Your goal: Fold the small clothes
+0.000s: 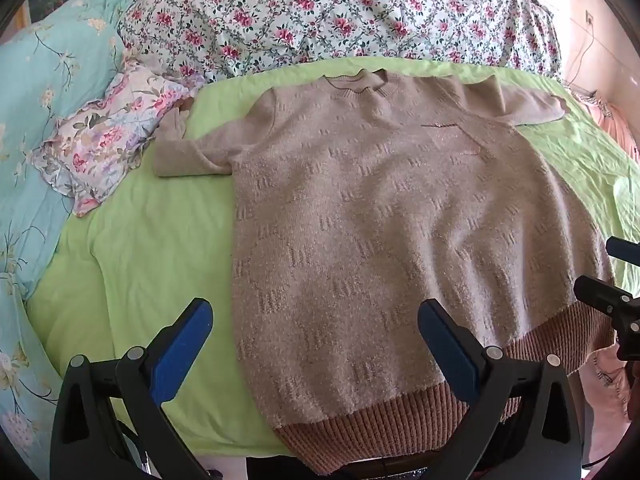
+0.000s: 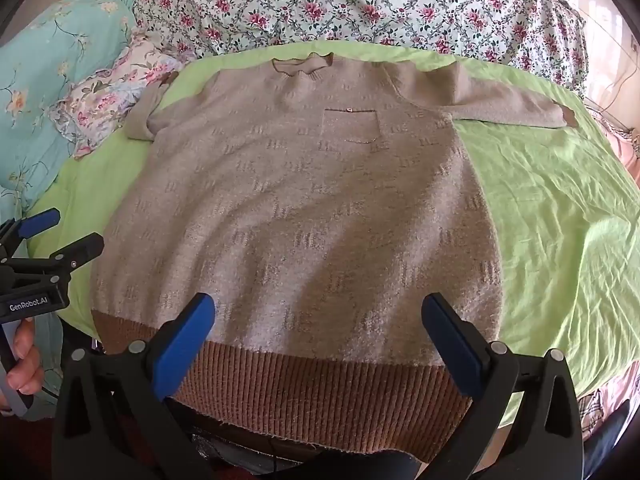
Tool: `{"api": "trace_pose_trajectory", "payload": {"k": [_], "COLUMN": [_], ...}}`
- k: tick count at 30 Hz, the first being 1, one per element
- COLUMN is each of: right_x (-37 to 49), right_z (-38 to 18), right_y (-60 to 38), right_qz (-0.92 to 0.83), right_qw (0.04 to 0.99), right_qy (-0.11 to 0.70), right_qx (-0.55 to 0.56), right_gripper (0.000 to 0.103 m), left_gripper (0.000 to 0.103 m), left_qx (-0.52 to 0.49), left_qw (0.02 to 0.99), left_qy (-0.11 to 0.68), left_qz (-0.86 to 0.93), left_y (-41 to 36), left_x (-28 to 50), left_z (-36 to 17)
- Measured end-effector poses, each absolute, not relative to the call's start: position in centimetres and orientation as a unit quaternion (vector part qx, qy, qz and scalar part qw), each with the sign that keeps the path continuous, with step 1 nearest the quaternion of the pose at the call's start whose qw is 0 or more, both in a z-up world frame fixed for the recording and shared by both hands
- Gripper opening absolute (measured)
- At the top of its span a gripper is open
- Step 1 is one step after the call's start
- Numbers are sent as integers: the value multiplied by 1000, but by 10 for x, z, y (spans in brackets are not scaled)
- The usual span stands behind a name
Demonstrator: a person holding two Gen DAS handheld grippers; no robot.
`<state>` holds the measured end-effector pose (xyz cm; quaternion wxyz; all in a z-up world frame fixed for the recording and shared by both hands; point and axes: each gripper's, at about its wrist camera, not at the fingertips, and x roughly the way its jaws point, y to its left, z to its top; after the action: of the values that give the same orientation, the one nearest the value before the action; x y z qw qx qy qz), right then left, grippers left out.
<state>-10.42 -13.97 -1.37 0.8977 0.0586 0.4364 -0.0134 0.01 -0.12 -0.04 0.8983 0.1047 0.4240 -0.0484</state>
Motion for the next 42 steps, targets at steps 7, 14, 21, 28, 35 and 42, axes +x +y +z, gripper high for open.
{"api": "trace_pose_trajectory", "payload": {"k": [7,14,21,28,35,42], "right_x": [-103,-103,-100,-100,-98,-95], "right_z": [-13,-12,-9,-6,-6,-8], "right_y": [-140,-137,-138,-138,-139,-138], "right_qz": [-13,-12,-11,-8,-8,-15], "right_qw": [898,898,899,900,898,895], "right_qy": [436,436,434,432,435,443], "right_qx": [60,58,60,63,62,52], "right_gripper": [103,103,103,103,103,103], "left_gripper": [103,103,103,103,103,103], "left_qx": [106,106,108,109,106,105], "left_qw": [900,900,900,902,900,899], "left_qy": [421,419,419,416,420,423], "left_qz": [-46,-47,-48,-46,-49,-50], "left_y": [-2,-1,-3,-2,-1,-1], "left_x": [-2,0,1,1,2,3], "left_z": [0,0,-1,0,0,0]}}
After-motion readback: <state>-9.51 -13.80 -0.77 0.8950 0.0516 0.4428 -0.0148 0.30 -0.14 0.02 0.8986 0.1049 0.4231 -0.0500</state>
